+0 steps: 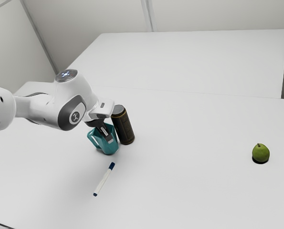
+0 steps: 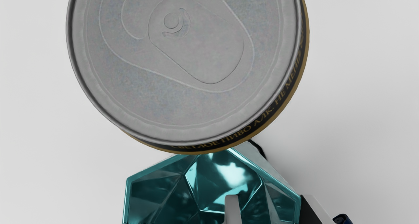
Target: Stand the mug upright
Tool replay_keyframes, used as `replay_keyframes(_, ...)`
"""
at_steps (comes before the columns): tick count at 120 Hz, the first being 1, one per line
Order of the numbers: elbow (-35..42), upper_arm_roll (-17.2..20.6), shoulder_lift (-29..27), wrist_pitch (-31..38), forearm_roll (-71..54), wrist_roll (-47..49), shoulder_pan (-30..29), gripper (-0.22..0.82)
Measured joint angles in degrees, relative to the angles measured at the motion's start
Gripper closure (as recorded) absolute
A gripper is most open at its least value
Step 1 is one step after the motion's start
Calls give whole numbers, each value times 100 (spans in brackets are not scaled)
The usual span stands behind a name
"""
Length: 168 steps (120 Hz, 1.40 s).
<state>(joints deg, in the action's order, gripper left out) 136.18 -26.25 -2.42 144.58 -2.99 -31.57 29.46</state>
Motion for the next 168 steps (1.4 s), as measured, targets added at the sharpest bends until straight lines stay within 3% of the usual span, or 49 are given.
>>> replay_keyframes(27,-2,5,-12,0,15,-9,11,39)
replay_keyframes(59,2,73,-186,-30,17,30,37,33)
replay_keyframes(95,-71,350,-982,-690,-14,309,-35,30)
replay_keyframes(119,-1444,493,-891,-1933,-42,664,-41,21)
replay_keyframes(147,-3673,576,452,-3426,107,1066,-145,7)
replay_keyframes(168,-4643,1125,1059,-4187,328,1285,-961,3)
